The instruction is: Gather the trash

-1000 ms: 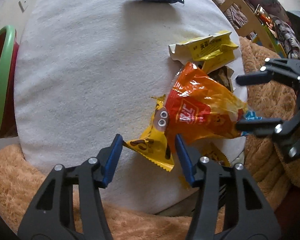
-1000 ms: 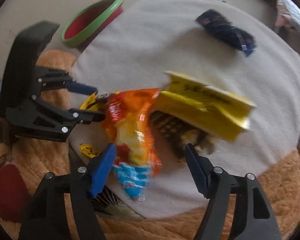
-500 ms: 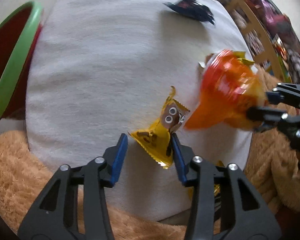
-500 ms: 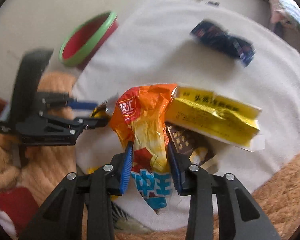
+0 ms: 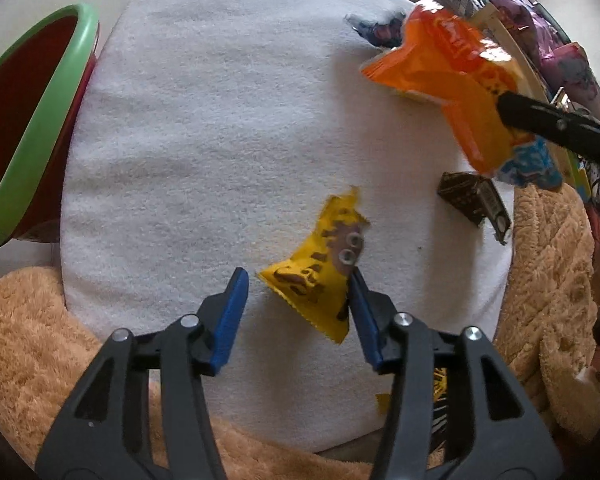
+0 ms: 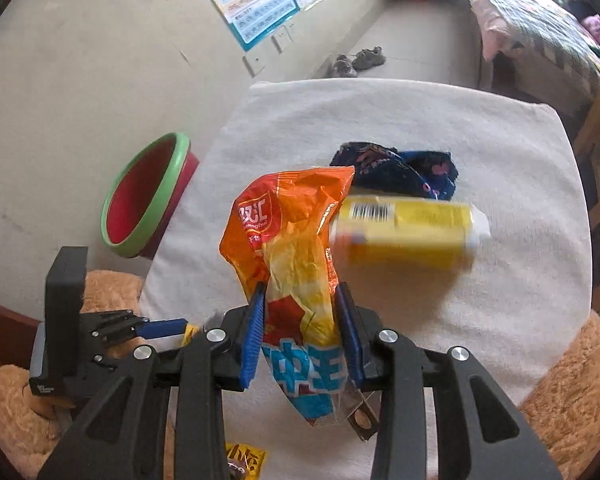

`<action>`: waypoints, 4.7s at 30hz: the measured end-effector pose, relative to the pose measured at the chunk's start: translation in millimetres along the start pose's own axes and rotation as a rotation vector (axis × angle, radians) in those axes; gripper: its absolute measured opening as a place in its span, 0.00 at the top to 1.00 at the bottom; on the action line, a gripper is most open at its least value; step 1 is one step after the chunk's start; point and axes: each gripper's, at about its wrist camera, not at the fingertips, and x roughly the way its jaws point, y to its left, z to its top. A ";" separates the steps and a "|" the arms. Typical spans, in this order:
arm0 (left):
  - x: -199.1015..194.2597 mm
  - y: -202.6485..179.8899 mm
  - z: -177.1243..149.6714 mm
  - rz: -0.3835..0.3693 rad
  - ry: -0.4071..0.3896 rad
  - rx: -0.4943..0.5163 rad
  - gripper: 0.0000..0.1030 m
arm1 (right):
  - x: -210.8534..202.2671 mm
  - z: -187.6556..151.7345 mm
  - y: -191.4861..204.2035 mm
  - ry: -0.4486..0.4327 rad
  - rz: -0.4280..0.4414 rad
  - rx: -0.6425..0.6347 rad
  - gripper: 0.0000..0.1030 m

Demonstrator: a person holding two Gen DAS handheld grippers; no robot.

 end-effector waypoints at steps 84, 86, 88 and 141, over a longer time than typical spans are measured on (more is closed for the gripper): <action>-52.3 57.9 16.2 0.017 -0.243 -0.230 0.60 | 11.6 10.7 35.1 0.000 0.076 -0.021 0.67; -61.6 67.9 19.2 0.045 -0.275 -0.256 0.60 | 12.2 14.9 40.6 -0.004 0.080 -0.027 0.67; -67.4 76.4 20.9 0.066 -0.294 -0.279 0.60 | 13.7 18.9 47.7 -0.008 0.088 -0.032 0.67; -110.4 217.8 19.2 0.282 -0.403 -0.640 0.31 | 82.4 138.5 193.3 -0.025 0.258 -0.065 0.40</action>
